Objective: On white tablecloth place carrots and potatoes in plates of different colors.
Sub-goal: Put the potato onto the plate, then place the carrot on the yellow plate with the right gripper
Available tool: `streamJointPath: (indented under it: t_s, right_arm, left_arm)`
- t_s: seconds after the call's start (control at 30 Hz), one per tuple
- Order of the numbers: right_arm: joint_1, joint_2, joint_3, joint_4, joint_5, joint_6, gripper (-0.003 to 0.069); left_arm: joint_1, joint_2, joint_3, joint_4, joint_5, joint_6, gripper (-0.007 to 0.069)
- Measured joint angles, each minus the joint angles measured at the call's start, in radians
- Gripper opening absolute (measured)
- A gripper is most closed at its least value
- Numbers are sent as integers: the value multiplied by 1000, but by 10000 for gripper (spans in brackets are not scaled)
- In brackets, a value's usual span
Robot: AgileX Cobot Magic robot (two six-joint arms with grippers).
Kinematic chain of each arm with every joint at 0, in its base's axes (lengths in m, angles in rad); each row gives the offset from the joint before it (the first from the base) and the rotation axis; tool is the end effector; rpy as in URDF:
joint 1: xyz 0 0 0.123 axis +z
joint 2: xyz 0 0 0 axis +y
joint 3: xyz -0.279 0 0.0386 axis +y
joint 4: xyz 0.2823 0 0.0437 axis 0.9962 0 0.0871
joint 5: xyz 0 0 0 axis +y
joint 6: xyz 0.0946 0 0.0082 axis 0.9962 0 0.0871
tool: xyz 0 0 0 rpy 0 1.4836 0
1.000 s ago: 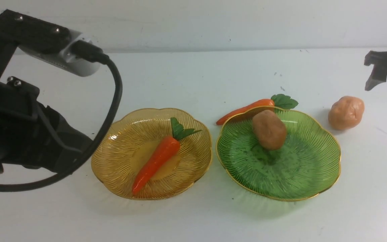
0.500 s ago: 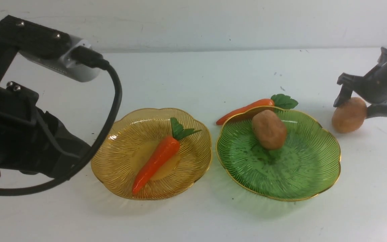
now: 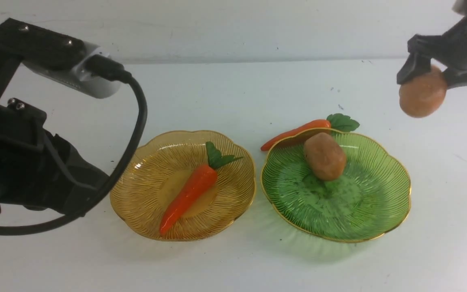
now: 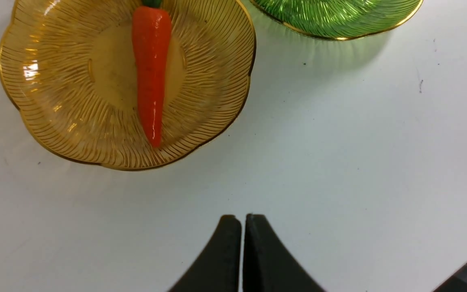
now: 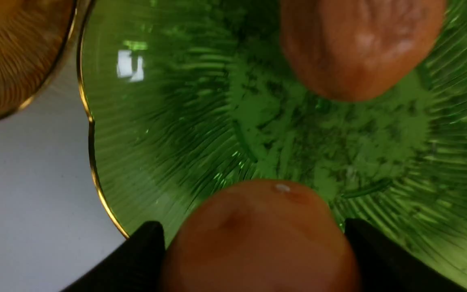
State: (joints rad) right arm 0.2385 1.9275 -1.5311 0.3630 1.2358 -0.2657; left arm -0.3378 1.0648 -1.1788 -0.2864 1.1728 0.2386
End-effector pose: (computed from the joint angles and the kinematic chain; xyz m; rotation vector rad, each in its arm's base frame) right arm 0.3958 0.1290 0.2129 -0.5912 3.0082 0.5322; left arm 0.2058 -0.0985 0.3863 0.6830 2.4359 -0.4182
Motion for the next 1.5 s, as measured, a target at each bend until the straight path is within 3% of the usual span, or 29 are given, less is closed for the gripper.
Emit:
streamJointPath:
  t_s: [0.2, 0.4, 0.57, 0.73, 0.87, 1.07, 1.27, 1.37, 1.5]
  right_arm:
    - [98, 37, 22, -75, -8, -2, 518]
    - [126, 38, -8, -163, -8, 46, 669]
    - [124, 38, -137, -285, -6, 107, 668]
    - [55, 81, -325, -331, -50, 205, 591]
    - [-70, 252, -545, -202, -64, 225, 513]
    - [-109, 513, -746, -132, -36, 202, 501]
    - [-109, 618, -788, -54, -38, 201, 481]
    - [-109, 620, -790, -41, -50, 200, 372]
    - [-109, 620, -797, -38, -60, 201, 151]
  left_arm:
    - [0, 0, 0, 0, 0, 0, -3]
    - [0, 0, 0, 0, 0, 0, -3]
    - [0, 0, 0, 0, 0, 0, -3]
    - [0, 0, 0, 0, 1, 0, -3]
    - [0, 0, 0, 0, 2, 0, -3]
    - [0, 0, 0, 0, 23, 0, -3]
    - [0, 0, 0, 13, 48, 0, -3]
    - [0, 0, 0, 26, 49, 0, -3]
    - [0, 0, 0, 30, 50, 0, -3]
